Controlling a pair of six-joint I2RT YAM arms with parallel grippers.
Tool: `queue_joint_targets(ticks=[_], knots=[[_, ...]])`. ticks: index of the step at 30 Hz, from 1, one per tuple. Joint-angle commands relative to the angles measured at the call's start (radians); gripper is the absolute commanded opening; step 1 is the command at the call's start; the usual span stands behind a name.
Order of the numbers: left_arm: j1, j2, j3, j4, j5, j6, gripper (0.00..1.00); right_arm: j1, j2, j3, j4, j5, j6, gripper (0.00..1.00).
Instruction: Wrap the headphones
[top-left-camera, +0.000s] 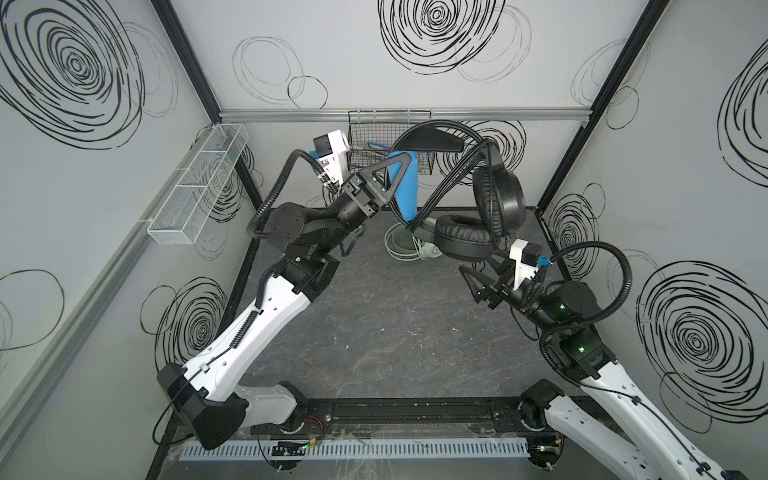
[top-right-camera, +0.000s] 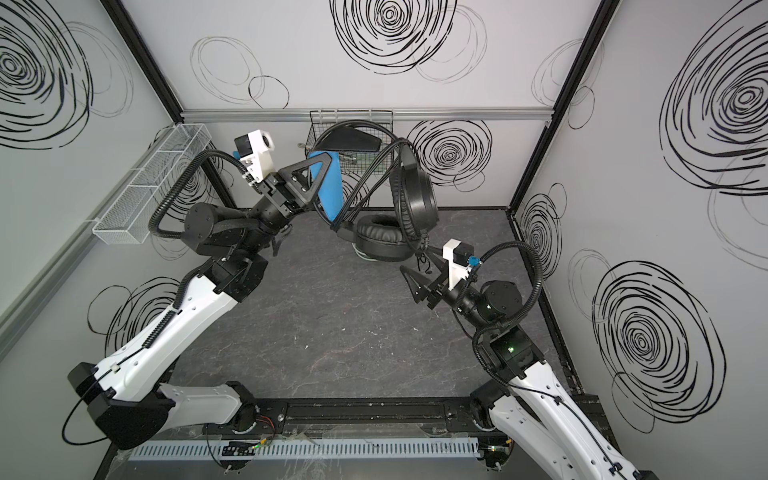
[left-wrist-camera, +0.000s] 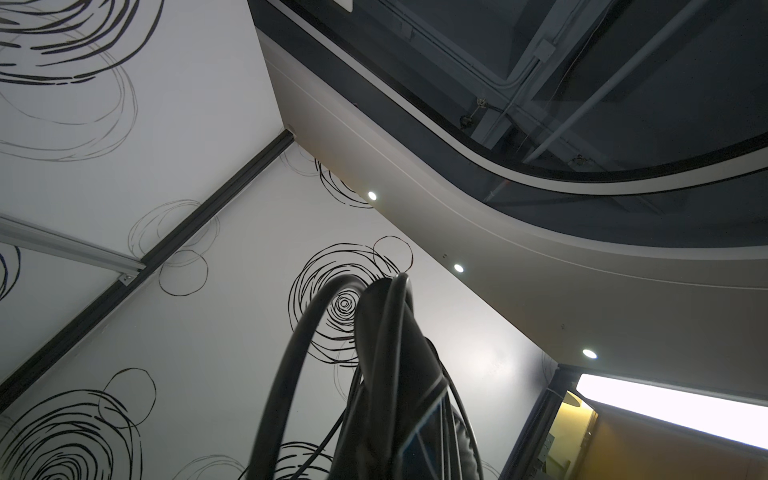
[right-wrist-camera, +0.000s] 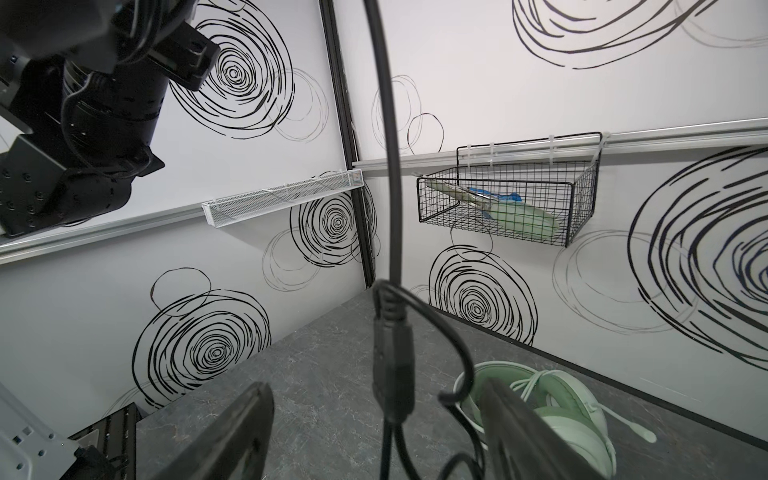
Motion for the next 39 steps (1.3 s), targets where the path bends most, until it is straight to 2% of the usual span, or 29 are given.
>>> queue_joint_targets(ticks=[1,6,15,24,39], knots=[[0.011,-0.016,0.041,0.079,-0.016,0.002,0.00,0.006,0.000,0.047,0.050,-0.021,0.010,0.83],[0.051,-0.015,0.078,0.045,0.008,-0.001,0.00,0.005,-0.016,0.041,0.018,-0.010,0.009,0.84],[0.058,-0.007,0.121,0.011,0.021,0.005,0.00,0.004,-0.056,-0.019,-0.025,0.008,-0.031,0.84],[0.057,-0.018,0.110,0.027,0.015,-0.010,0.00,0.003,-0.053,-0.038,-0.001,0.130,-0.061,0.81],[0.061,-0.027,0.093,0.042,0.013,-0.026,0.00,-0.007,0.039,-0.080,0.101,0.086,-0.078,0.74]])
